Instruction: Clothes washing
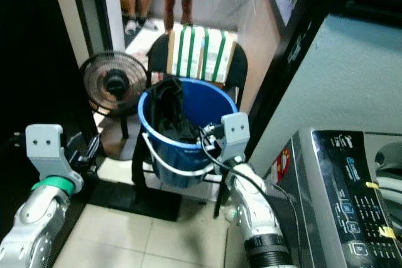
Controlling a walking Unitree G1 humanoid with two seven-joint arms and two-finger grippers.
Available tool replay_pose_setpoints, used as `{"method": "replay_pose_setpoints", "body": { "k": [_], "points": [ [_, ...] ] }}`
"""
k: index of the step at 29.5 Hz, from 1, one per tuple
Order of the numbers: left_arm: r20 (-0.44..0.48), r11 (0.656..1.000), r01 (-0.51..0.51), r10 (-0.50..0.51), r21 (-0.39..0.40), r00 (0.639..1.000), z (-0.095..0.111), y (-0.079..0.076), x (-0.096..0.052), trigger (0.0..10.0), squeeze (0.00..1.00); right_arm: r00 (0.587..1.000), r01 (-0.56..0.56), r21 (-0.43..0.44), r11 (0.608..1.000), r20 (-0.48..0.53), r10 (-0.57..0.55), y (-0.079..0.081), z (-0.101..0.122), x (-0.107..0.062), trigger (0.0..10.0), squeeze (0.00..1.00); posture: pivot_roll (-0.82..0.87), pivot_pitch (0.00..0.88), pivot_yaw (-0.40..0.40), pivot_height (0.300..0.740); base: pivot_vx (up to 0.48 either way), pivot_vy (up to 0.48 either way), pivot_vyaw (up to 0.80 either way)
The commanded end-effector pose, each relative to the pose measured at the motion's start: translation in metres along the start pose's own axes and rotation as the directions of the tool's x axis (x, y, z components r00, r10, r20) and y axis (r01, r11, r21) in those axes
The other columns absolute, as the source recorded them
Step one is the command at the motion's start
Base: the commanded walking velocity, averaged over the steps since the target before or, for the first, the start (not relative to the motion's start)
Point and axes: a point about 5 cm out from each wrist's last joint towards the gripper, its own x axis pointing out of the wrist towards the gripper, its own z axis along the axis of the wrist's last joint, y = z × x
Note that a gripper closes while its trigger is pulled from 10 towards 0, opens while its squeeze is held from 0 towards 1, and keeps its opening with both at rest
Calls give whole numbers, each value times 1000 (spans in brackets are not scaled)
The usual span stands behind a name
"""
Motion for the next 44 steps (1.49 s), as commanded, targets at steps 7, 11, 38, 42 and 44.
{"method": "replay_pose_setpoints", "body": {
  "k": [7, 11, 38, 42, 44],
  "points": [
    [5, 1000, 5, -5, 1, 1000, -1, 0, -2, 10000, 0, 1000, -5, -5, 1000, -13, 5, 2, -3, 0, 10000, 0, 96, 7, -30, 740, 0, 343, 0],
    [10, 1000, 3, -3, -1, 1000, -1, 0, -3, 10000, 0, 1000, -9, -5, 1000, -13, 9, 3, -2, 0, 10000, 0, 97, 5, -35, 740, 0, 0, 0],
    [50, 1000, 8, -7, -7, 999, 1, -2, -2, 10000, 0, 999, -28, -13, 1000, -22, 28, 6, -4, 1, 10000, 0, 96, 2, -35, 740, 20, 0, 0],
    [38, 1000, 4, -4, -6, 999, 0, -2, -2, 10000, 0, 999, -38, -34, 999, -20, 38, 7, -4, 1, 10000, 0, 96, 2, -35, 740, 289, 0, 0],
    [27, 1000, 3, -3, -1, 1000, -1, -2, -2, 10000, 0, 999, -43, -44, 998, -18, 42, 8, -3, 1, 10000, 0, 96, 2, -35, 740, 296, 0, 0]
  ]
}}
